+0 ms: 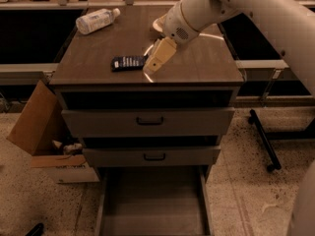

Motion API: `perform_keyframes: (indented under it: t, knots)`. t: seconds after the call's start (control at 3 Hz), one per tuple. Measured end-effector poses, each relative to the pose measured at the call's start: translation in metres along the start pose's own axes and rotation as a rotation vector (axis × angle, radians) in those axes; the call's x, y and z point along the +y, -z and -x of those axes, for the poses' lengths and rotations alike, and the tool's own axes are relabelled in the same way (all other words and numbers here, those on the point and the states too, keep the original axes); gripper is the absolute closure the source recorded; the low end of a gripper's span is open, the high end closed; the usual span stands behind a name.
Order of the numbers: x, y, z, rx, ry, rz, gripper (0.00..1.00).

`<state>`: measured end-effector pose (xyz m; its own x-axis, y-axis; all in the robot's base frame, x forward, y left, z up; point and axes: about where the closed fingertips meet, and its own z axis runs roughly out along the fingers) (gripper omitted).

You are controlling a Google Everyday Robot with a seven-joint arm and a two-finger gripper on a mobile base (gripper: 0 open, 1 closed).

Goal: Place rxbar blueberry into bottom drawer

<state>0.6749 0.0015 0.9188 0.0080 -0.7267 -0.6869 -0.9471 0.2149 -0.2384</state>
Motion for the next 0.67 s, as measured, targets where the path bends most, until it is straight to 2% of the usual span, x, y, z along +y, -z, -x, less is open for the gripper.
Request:
perform_keyframes:
  t: [0.67]
  knots:
    - [-0.028, -0.058, -0.025, -0.029, -0.068, -0.003, 0.0]
